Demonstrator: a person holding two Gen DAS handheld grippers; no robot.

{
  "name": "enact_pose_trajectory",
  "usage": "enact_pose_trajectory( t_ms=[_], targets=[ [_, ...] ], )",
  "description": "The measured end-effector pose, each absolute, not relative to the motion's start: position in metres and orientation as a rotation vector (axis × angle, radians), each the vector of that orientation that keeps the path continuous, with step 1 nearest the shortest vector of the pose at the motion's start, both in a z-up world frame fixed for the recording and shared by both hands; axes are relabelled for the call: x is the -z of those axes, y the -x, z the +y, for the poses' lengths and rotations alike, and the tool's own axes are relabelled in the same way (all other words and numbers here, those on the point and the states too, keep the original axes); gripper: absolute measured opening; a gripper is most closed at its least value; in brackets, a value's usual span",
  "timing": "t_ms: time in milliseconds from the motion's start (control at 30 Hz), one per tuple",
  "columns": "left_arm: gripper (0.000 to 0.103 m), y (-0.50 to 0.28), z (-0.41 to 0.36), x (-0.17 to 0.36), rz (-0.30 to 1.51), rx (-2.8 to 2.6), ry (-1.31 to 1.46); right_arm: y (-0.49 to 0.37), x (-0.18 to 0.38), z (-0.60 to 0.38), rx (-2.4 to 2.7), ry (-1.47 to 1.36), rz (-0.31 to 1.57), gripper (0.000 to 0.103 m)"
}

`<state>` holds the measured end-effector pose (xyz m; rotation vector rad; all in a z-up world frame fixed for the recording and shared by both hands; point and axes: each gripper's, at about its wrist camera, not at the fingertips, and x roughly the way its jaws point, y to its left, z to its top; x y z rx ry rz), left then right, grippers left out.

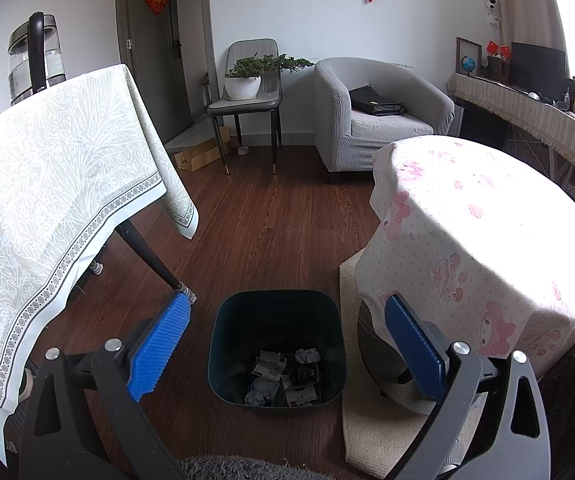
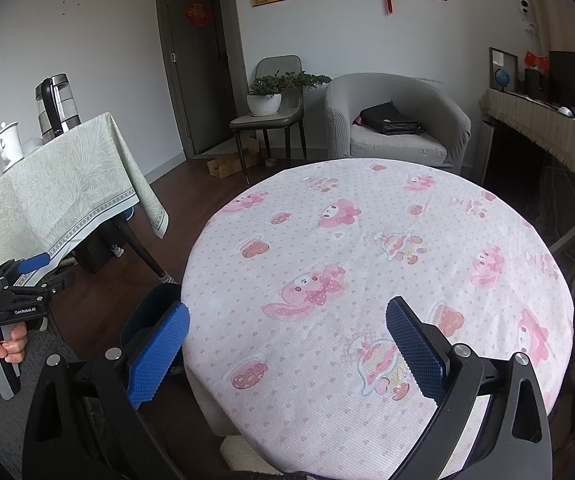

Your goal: Collect trash

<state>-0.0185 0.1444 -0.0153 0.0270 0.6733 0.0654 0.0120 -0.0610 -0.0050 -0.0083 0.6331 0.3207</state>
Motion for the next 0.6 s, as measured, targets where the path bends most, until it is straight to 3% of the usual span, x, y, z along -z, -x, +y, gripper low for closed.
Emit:
enact_pose_trajectory(
  t_ms=[600],
  targets=[
    [0.100, 0.0185, 0.1433, 0.0163, 0.676, -0.063, -0.028, -0.0122, 0.0053, -0.0615, -0.320, 0.008, 0.634, 0.100]
  ],
)
